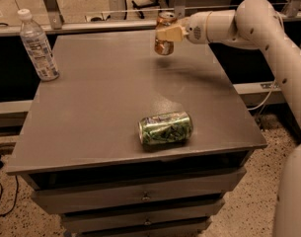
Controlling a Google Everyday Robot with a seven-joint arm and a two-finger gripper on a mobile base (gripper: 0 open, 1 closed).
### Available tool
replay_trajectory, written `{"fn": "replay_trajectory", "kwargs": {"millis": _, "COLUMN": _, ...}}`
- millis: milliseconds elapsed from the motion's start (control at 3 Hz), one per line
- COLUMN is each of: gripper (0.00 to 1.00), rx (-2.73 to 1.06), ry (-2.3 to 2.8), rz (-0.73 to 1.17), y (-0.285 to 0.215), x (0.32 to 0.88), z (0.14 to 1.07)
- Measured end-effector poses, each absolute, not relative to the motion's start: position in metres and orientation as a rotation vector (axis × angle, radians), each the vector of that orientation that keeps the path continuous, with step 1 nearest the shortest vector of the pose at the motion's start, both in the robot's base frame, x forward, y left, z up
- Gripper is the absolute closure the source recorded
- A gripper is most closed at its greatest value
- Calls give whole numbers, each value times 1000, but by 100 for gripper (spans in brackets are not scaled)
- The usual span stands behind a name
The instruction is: Move orange can near green can
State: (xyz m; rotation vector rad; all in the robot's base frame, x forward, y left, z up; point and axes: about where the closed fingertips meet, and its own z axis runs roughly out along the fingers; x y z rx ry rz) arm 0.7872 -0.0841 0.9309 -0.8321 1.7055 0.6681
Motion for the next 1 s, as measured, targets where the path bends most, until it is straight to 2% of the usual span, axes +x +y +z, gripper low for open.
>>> {"fn": "replay_trajectory", "kwargs": {"millis": 1000, "gripper": 100, "rx": -881, "ry": 1761, "rz": 716, "y": -70, "x": 625, "z": 938}}
